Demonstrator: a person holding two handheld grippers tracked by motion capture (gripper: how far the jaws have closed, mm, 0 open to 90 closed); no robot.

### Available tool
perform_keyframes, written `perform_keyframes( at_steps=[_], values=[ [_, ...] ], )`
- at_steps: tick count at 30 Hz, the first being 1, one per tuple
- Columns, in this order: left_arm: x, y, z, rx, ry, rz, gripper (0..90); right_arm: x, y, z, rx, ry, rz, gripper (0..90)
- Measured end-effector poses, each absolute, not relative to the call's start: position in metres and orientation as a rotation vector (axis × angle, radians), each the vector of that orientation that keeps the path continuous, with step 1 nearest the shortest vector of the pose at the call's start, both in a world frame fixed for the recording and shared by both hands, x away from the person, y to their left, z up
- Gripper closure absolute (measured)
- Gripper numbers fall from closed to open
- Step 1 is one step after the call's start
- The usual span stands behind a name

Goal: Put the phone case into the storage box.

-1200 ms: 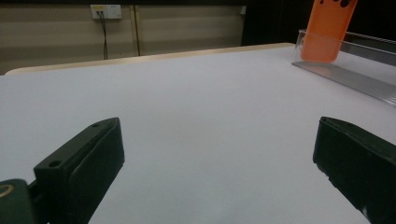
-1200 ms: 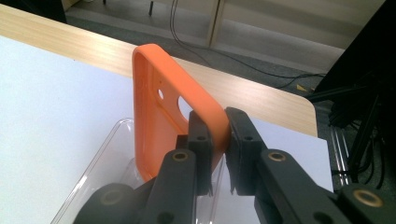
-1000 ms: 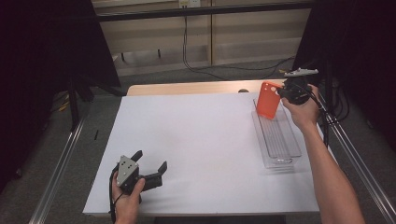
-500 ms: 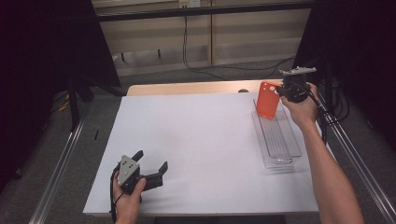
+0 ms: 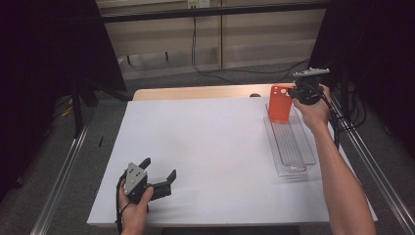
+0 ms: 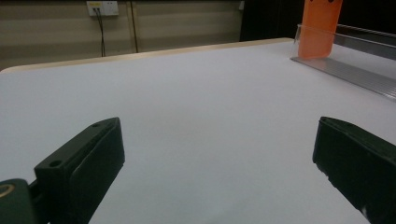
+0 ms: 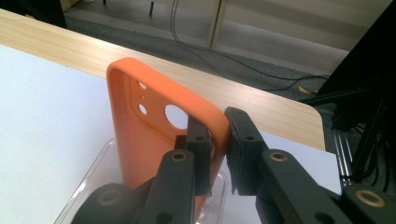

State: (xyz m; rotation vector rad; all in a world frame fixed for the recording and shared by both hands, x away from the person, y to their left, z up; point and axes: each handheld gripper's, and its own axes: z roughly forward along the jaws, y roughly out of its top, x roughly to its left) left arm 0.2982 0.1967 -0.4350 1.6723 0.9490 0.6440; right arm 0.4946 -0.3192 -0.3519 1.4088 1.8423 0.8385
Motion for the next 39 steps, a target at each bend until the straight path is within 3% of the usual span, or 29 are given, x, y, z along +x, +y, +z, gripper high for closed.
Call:
perform_keyframes(
  at_steps=[39],
  values=[
    [0.298,0.198,-0.434,1.667,0.947,0.639,2.1,0.511,-0.323,-0.359,1.473,1.787,0.898,78.7]
  ],
)
